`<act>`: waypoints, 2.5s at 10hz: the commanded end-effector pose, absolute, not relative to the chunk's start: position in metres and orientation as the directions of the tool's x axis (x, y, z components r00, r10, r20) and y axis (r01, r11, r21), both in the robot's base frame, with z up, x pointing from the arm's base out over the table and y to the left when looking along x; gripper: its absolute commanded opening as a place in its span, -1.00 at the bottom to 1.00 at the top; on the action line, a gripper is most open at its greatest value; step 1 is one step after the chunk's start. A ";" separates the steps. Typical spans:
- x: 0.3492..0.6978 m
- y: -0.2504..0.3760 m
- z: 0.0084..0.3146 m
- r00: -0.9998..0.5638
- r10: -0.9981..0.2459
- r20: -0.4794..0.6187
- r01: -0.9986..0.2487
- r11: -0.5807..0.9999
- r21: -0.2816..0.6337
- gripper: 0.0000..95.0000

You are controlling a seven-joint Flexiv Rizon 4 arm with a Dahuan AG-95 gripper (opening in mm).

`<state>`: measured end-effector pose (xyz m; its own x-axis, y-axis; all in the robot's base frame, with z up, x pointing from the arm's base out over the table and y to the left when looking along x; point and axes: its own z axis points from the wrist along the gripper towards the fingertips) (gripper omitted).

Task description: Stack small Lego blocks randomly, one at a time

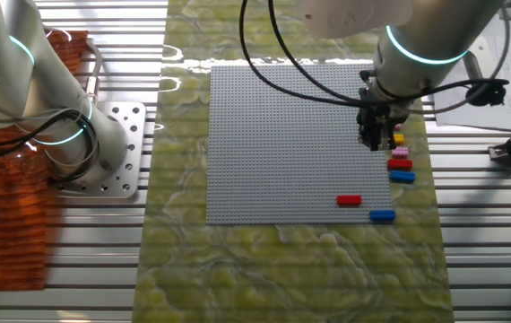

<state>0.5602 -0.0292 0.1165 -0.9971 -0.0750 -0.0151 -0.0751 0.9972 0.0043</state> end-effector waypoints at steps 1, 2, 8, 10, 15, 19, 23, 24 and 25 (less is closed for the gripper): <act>0.561 -0.029 0.116 -0.999 -0.044 -0.018 -0.044 0.999 0.003 -1.00; 0.561 -0.029 0.116 -1.000 -0.026 -0.016 -0.026 1.000 0.003 -1.00; 0.566 -0.032 0.106 -0.997 -0.068 -0.019 -0.068 0.998 0.001 -1.00; 0.577 -0.041 0.094 -0.999 -0.024 -0.030 -0.024 1.000 0.005 -1.00; 0.612 -0.062 0.079 -0.999 -0.010 -0.049 -0.010 1.000 0.004 -1.00; 0.638 -0.070 0.064 -0.997 -0.011 -0.074 -0.011 1.000 0.000 -0.60; 0.649 -0.076 0.050 -0.996 -0.024 -0.085 -0.023 1.000 -0.013 -0.60; 0.651 -0.077 0.048 -0.996 -0.022 -0.087 -0.021 1.000 -0.010 -0.60; 0.655 -0.076 0.045 -0.996 -0.014 -0.088 -0.013 1.000 -0.009 -0.60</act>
